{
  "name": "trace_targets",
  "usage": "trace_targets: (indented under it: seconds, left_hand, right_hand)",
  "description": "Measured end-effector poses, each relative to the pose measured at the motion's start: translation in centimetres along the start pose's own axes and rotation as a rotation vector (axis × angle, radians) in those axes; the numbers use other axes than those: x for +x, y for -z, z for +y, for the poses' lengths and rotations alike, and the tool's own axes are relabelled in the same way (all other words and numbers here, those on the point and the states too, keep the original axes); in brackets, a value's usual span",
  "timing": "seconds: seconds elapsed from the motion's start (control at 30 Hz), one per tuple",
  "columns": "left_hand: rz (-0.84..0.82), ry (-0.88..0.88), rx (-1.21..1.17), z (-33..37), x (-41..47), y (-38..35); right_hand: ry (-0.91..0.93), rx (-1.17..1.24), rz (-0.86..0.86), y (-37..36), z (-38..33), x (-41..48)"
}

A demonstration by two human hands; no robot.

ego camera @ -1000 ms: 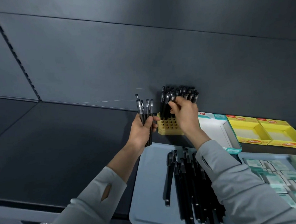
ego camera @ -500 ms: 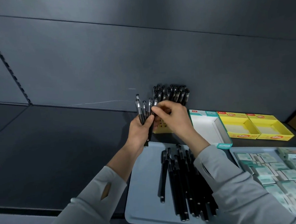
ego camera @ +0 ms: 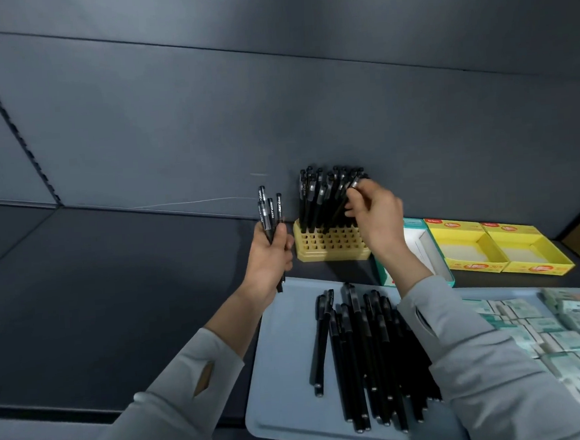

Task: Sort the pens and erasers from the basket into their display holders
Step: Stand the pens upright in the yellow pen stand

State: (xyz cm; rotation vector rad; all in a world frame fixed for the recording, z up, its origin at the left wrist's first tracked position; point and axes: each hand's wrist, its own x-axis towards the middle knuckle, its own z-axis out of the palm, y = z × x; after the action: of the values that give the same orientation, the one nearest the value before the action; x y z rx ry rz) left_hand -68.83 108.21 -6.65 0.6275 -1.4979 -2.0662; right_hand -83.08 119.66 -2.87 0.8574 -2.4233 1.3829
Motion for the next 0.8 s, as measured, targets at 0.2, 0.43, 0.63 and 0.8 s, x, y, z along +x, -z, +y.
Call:
trace_targets:
  seconds: [0.2,0.43,0.63,0.8]
  left_hand:
    - [-0.068,-0.052,0.016,-0.1,0.0,-0.1]
    - [-0.036,-0.028,-0.034,-0.3,0.3,-0.1]
    - [-0.014,-0.04,-0.022,-0.3,-0.1,-0.6]
    - [-0.027,-0.038,0.001,-0.2,0.2,-1.0]
  right_hand:
    - [0.085,-0.074,-0.061,-1.6,0.1,-0.1]
    - [0.117,-0.129,-0.084,-2.9,0.1,0.0]
    - [0.045,-0.094,-0.04,-2.6,-0.1,-0.4]
    - [0.036,0.029,-0.074,-1.7,-1.2,-1.7]
